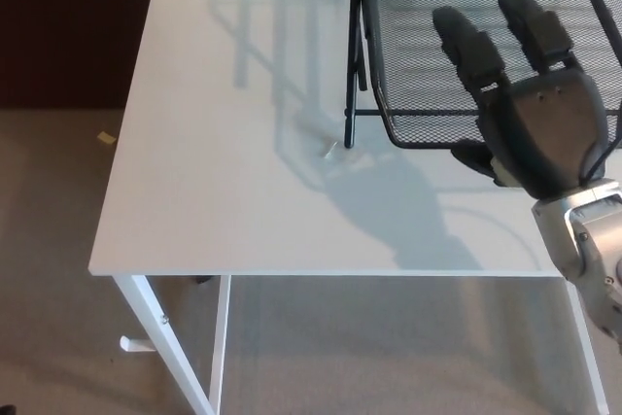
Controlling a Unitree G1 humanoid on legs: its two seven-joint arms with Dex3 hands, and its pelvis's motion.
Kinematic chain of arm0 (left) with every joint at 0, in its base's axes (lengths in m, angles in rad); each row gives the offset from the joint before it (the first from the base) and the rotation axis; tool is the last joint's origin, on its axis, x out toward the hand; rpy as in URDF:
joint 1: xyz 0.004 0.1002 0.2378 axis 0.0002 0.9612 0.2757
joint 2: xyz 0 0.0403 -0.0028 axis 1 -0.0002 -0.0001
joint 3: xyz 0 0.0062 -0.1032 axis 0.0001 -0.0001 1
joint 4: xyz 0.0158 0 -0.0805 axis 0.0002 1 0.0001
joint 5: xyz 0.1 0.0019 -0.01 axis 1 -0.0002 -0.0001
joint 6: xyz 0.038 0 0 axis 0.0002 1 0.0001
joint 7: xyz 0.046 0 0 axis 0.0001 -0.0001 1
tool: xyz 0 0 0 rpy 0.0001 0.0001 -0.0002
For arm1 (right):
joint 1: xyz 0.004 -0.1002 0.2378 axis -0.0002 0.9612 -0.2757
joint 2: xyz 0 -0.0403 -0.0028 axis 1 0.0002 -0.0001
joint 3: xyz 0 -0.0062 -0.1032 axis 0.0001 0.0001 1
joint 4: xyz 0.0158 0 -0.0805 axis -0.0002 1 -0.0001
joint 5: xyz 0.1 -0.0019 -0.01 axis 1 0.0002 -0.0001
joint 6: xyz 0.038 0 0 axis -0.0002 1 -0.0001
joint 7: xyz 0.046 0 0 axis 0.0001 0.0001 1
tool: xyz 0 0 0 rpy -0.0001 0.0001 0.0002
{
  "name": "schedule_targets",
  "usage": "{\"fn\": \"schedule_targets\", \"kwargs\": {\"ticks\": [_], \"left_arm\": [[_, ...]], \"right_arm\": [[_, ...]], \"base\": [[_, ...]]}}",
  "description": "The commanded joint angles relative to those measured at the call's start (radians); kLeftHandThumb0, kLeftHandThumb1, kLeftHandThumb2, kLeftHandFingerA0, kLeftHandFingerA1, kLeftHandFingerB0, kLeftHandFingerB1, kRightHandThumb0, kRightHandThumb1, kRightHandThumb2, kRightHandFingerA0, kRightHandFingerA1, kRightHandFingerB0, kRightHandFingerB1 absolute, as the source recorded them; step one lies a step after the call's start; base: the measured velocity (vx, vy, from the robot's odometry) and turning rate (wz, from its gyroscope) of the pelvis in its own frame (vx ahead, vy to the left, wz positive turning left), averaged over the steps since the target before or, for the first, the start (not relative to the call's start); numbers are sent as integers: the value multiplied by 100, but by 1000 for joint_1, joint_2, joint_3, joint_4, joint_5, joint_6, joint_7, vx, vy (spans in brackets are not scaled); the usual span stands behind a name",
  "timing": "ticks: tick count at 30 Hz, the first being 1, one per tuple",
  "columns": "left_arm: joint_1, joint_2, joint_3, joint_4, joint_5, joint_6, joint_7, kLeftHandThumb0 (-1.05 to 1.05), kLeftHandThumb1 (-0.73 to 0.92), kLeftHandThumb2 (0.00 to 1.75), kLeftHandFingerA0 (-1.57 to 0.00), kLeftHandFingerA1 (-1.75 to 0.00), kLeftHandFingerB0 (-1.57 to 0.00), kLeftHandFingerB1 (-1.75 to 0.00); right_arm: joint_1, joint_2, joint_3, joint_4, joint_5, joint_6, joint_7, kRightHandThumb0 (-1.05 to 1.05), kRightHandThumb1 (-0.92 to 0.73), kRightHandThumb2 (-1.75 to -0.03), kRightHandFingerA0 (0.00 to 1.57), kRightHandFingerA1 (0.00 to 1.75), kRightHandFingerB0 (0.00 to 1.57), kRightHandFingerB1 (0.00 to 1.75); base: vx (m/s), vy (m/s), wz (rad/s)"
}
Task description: The robot walk towards a table in front and then pushes a layer of a file tray back to its original position using its right hand
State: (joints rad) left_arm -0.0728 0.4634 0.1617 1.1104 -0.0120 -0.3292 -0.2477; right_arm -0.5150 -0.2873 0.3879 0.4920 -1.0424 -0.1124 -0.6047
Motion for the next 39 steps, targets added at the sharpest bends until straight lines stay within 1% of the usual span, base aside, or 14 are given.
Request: {"fn": "schedule_targets", "kwargs": {"ticks": [1, 13, 21, 22, 23, 24, 26, 27, 30, 31, 32, 37, 38, 39], "left_arm": [[1, 23, -16, -3, 23, -2, 4, -35, 44, 66, -53, -50, -46, -45], [-11, 21, -10, -5, -1, -1, -13, -33, 44, 65, -52, -50, -45, -45], [-6, 29, -20, -15, 13, -13, -15, -33, 45, 65, -51, -49, -45, -45], [-7, 29, -21, -16, 14, -11, -14, -26, 51, 56, -56, -44, -48, -38], [-8, 29, -22, -16, 16, -7, -11, -26, 51, 56, -56, -44, -48, -38], [-10, 29, -25, -15, 19, -7, -8, -33, 45, 65, -52, -49, -46, -45], [-9, 28, -26, -15, 18, -8, -10, -33, 45, 65, -51, -49, -46, -45], [-8, 32, -39, -21, 33, -12, -1, -27, 51, 56, -56, -43, -48, -37], [-8, 34, -43, -21, 33, -12, 1, -27, 51, 56, -56, -43, -48, -37], [-11, 31, -39, -17, 26, -11, -1, -27, 51, 55, -57, -44, -49, -38], [-11, 28, -32, -16, 17, -10, -6, -33, 44, 65, -52, -50, -47, -45], [-16, 29, -28, -14, 12, -12, -16, -33, 44, 65, -51, -50, -46, -45], [-16, 30, -27, -14, 11, -13, -18, -27, 51, 55, -56, -44, -48, -38], [-17, 30, -26, -14, 11, -13, -18, -27, 51, 55, -56, -44, -48, -38]], "right_arm": [[-116, 4, -3, 118, 31, 27, -7, -54, -36, -74, 0, 19, 6, 24], [-195, 19, 12, 202, 58, 20, -34, -56, -37, -74, 0, 16, 5, 22], [-59, -11, 15, 49, 63, 1, -22, -57, -37, -76, 3, 19, 4, 19], [-39, -14, 16, 31, 63, 5, -18, -57, -36, -76, 2, 18, 3, 19], [-12, -16, 17, 10, 62, 10, -14, -57, -36, -76, 2, 18, 3, 19], [7, -22, 19, -8, 61, 10, -11, -57, -36, -76, 2, 17, 2, 19], [45, -29, 20, -50, 58, 14, -2, -57, -36, -76, 1, 16, 2, 18], [85, -37, 23, -100, 44, 22, -6, -59, -38, -76, 1, 14, 5, 19], [98, -40, 22, -123, 42, 29, 2, -59, -38, -76, 1, 14, 5, 19], [132, -50, 21, -171, 40, 15, -6, -59, -38, -77, 2, 19, 6, 20], [177, -64, 23, -242, 29, 6, -13, -61, -39, -78, 2, 20, 6, 21], [309, -96, 21, -455, 10, -9, 6, -66, -41, -77, 0, 6, 4, 11], [323, -99, 21, -477, 7, -8, 12, -76, -45, -80, 0, 0, 0, 3], [325, -99, 20, -482, 7, -6, 16, -76, -45, -80, 0, 0, 0, 3]], "base": [[0, 0, 0], [-22, 2, 1], [0, 0, 0], [0, 0, 0], [0, 0, 0], [0, 0, 0], [0, 0, 0], [0, 0, 0], [0, 0, 0], [0, 0, 0], [0, 0, 0], [0, 0, 0], [0, 0, 0], [0, 0, 0]]}}
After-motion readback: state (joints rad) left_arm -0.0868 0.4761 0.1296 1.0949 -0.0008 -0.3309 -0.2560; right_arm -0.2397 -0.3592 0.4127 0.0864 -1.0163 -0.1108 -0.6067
